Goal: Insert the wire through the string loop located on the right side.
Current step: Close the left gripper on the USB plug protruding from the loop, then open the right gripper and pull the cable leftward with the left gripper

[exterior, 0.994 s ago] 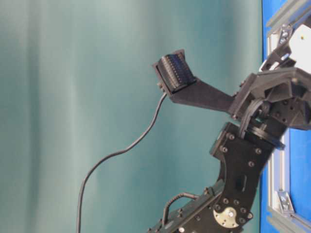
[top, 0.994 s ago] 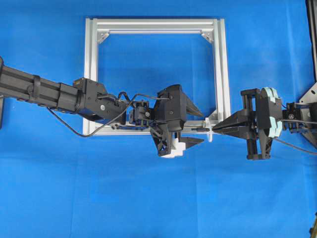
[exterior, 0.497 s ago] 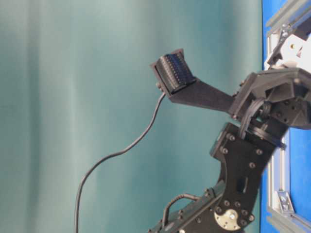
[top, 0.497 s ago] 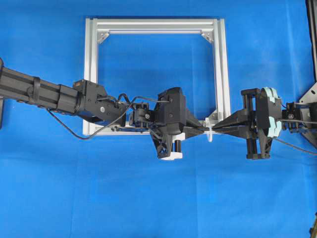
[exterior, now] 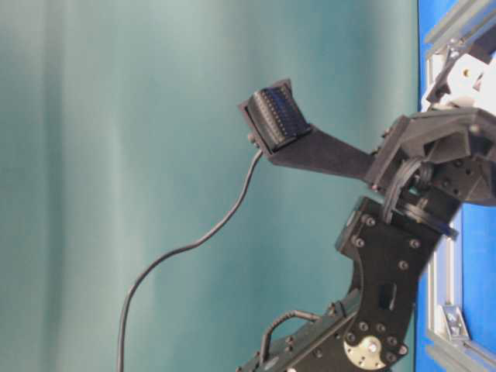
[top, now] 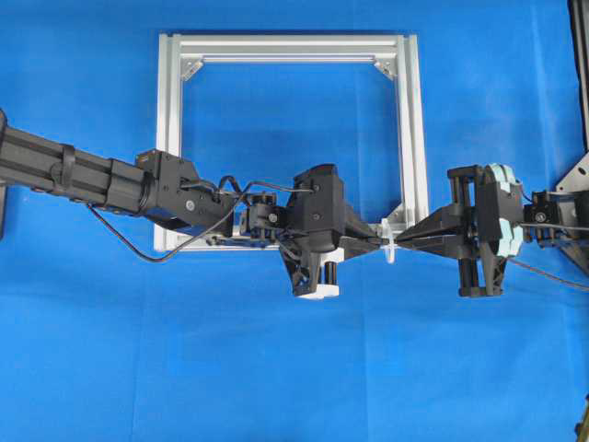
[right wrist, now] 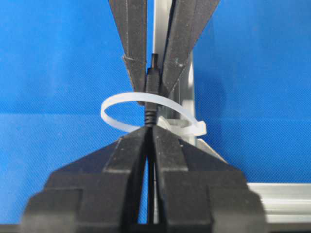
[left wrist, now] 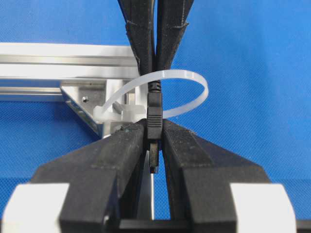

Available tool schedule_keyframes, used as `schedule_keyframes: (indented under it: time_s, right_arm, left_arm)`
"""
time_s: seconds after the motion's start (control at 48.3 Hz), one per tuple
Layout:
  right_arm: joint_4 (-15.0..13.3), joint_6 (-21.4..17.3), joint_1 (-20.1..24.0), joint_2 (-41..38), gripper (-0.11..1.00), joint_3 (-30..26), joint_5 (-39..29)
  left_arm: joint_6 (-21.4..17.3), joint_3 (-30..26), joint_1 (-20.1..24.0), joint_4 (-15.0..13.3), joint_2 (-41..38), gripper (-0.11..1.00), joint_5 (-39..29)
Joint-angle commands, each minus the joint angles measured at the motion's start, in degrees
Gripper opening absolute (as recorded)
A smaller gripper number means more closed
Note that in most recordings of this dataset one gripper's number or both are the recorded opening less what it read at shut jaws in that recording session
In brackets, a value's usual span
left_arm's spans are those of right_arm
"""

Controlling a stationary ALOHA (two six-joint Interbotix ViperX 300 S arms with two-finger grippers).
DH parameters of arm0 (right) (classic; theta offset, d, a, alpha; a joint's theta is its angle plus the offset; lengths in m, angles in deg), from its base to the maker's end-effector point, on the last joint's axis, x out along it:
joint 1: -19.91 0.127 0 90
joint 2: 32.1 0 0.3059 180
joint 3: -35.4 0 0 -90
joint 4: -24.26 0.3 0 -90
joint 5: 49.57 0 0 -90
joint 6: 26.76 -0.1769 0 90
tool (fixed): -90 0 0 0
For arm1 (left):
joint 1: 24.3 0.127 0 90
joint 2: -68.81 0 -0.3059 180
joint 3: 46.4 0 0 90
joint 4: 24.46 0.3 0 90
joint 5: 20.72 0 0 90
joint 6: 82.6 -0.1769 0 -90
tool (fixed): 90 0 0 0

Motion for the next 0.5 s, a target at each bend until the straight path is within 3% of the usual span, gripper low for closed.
schedule_keyframes:
  time_s: [0.0,0.311,0.352,0.476]
  right_arm:
    - [-0.09,-0.18,0.18,0.26,0.09,-1.05,-0.44]
    - [0.26,-0.35,0.09,0.26,0.92,-1.05,-0.79]
    - [0.18,-0.35,0.18,0.26,0.96,-1.14,-0.88]
    - [0.18,-0.35,0.18,0.26,0.94,-1.14,-0.79]
  left_arm:
    - [0.09,-0.88,0.09,0.00,1.93,0.08,0.79]
    - [0.09,-0.70,0.09,0.09,2.02,0.08,0.79]
    - [0.09,-0.62,0.09,0.00,2.11,0.08,0.79]
    - [0.09,-0.26,0.09,0.09,2.55,0.08,0.79]
